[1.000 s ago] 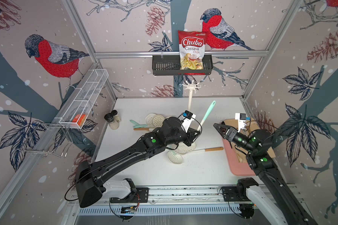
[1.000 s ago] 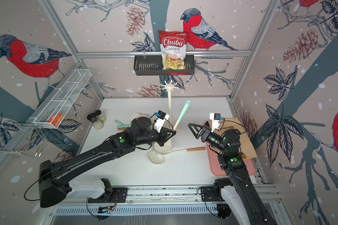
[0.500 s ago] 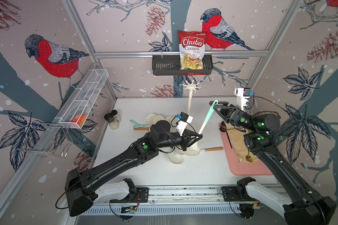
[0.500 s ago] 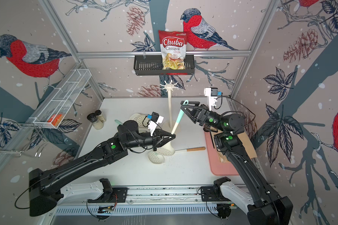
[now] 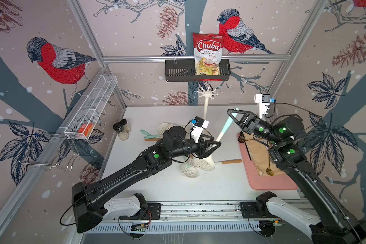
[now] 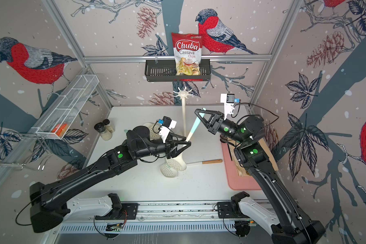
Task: Hang the skimmer on the kitchen utensil rack
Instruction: Pick up the skimmer from the center of the board.
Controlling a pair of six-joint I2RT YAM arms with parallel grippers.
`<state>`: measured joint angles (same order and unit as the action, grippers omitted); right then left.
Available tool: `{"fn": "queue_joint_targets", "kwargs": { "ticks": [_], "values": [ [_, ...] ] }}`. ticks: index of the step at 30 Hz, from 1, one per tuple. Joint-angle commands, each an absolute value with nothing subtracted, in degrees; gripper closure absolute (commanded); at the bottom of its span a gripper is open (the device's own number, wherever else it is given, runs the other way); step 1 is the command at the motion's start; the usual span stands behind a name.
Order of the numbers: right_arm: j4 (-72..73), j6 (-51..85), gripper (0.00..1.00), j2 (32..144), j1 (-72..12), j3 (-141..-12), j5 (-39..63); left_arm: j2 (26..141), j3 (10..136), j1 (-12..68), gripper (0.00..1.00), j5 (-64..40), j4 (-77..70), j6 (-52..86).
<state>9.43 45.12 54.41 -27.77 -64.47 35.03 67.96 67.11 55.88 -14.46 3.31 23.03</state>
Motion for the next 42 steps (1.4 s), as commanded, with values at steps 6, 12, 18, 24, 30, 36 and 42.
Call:
{"fn": "queue_joint_targets", "kwargs": {
  "ticks": [6,12,18,24,30,36,42],
  "values": [
    [-21.69,42.45,1.00,57.34,-44.64,-73.93,-12.50,74.01,77.61,59.06,0.13,6.10,16.73,9.59],
    [-23.68,43.55,1.00,59.30,-48.05,-76.83,-16.65,75.34,77.65,59.21,0.32,7.21,17.75,8.44],
    [-22.91,43.60,1.00,59.98,-48.63,-77.22,-16.10,76.41,76.14,59.28,0.41,5.33,17.66,8.96],
    [-22.29,42.02,0.95,59.19,-48.38,-76.08,-16.26,76.13,75.72,59.34,1.00,5.01,17.72,9.77],
    [-8.37,35.88,0.04,51.02,-36.66,-66.78,5.14,69.87,69.98,56.47,1.00,-2.05,10.37,15.37],
    [16.75,48.15,0.01,47.71,-17.02,-55.05,43.95,62.56,63.08,50.90,1.00,-15.79,-1.88,23.21],
    [23.68,46.67,0.02,51.30,-25.97,-58.32,47.05,62.05,62.82,50.94,1.00,-23.57,-8.56,26.40]
  ]
}}
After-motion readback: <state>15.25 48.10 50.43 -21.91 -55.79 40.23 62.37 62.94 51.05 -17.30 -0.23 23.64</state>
